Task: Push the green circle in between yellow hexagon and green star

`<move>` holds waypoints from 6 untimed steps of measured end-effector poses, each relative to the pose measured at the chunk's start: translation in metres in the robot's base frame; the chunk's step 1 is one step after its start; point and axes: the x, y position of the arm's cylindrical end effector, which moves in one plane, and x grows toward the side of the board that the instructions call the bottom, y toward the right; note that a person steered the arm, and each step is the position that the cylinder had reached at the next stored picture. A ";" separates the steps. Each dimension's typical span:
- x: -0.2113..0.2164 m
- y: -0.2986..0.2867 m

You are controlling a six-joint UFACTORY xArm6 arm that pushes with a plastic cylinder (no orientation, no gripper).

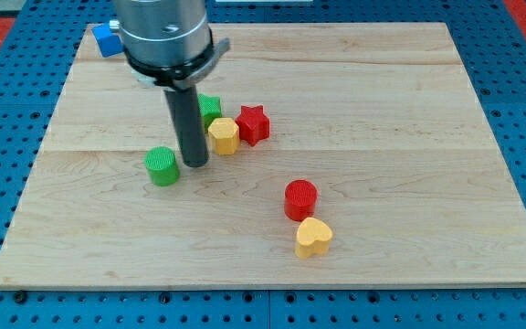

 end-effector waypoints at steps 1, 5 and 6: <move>0.048 -0.015; -0.014 -0.076; -0.030 -0.086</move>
